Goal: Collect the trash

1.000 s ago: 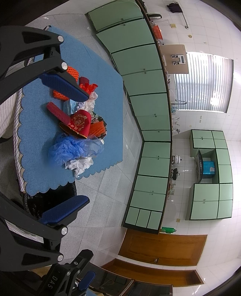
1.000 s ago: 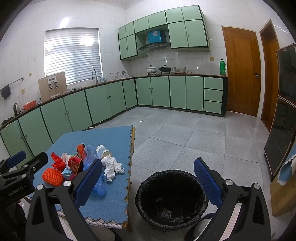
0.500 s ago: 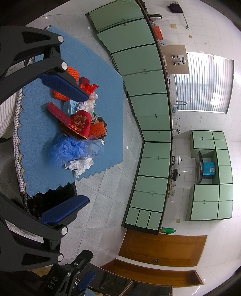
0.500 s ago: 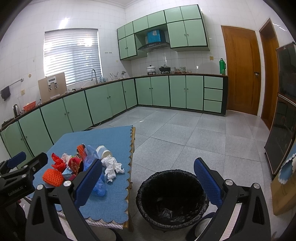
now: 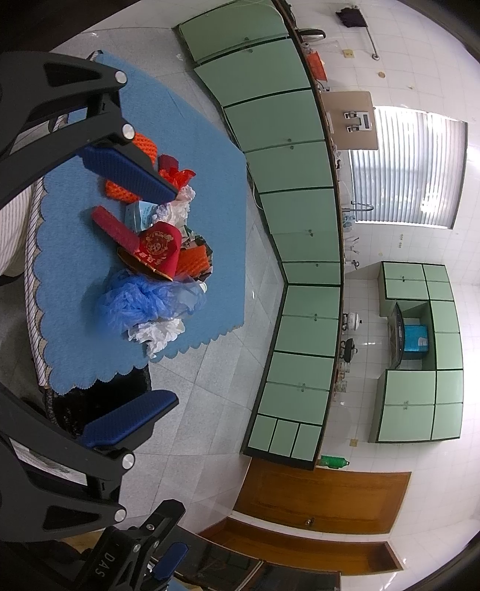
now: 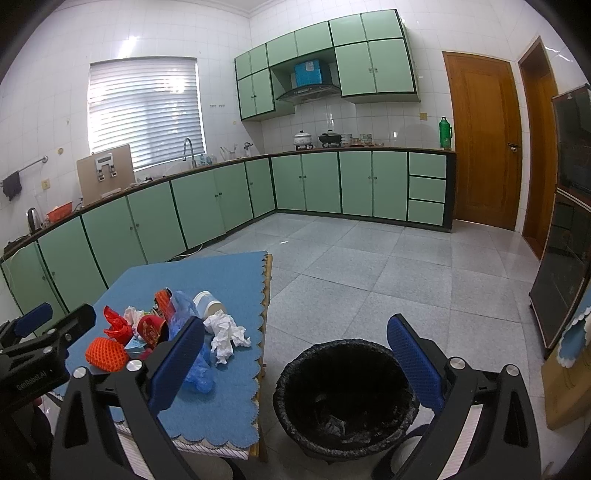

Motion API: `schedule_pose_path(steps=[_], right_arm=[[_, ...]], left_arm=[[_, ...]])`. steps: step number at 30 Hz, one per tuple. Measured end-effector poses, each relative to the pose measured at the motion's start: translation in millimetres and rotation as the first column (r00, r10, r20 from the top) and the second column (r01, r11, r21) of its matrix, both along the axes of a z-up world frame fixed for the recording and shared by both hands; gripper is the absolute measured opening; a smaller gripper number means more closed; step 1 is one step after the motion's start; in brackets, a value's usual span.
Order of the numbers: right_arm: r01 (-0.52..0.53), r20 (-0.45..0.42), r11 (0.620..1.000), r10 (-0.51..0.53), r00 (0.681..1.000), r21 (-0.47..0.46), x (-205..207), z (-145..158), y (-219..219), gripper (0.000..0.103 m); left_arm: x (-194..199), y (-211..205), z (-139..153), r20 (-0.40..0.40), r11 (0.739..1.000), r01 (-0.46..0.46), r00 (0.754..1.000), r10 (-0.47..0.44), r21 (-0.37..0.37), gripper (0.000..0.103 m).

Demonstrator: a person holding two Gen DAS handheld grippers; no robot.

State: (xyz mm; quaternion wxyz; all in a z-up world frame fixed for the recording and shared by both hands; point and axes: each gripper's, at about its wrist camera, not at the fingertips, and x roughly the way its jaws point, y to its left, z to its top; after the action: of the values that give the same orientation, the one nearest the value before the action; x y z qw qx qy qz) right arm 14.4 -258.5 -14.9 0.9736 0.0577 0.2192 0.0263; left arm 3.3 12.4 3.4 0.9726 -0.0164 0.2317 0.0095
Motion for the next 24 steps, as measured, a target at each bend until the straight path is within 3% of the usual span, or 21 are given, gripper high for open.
schedule_pose_path(steps=[14, 24], right_arm=[[-0.131, -0.011, 0.991, 0.131, 0.991, -0.019, 52, -47, 45, 0.097], [-0.327, -0.076, 0.945, 0.325, 0.943, -0.004, 98, -101, 119, 0.083]], left_arm=[[26, 70, -46, -0.048, 0.99, -0.14, 0.989, 0.142, 0.03, 0.098], [46, 110, -87, -0.109, 0.98, -0.195, 0.974, 0.198, 0.03, 0.098]])
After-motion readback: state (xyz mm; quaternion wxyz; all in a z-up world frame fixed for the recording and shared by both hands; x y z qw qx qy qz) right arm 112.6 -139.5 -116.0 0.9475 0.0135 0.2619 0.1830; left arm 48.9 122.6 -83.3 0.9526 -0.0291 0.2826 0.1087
